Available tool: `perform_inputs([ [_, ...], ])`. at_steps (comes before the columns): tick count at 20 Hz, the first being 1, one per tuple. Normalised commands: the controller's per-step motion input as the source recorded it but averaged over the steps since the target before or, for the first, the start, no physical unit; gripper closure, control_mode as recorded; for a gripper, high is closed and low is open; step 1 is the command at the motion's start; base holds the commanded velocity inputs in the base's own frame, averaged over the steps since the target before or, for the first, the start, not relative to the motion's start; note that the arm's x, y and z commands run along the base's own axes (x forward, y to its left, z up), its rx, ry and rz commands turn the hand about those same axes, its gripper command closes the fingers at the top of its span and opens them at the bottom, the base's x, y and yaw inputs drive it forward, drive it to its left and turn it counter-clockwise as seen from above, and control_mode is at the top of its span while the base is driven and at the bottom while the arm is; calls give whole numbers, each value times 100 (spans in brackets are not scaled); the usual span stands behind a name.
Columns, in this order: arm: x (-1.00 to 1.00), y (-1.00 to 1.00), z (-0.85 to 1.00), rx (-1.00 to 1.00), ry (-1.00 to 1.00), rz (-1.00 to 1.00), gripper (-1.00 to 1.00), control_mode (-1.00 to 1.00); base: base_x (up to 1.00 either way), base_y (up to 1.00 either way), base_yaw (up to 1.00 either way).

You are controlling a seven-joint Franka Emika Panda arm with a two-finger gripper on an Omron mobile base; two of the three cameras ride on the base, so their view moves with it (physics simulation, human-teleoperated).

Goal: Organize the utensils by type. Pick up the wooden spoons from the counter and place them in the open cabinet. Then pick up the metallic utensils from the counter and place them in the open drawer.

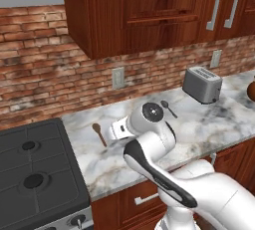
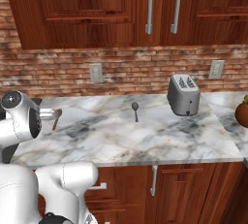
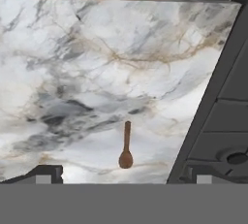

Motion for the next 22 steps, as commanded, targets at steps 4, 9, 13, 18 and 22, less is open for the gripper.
perform_inputs([
  [4,55,18,-17,0,5,2,-100,-100,0,0,0],
  [9,59,14,-22,0,9,2,-100,-100,0,0,0],
  [13,47,28,-31,-4,2,0,-100,-100,0,0,0],
  [18,36,31,-39,-8,0,0,-100,-100,0,0,0],
  [22,42,15,-32,-4,1,0,-100,-100,0,0,0],
])
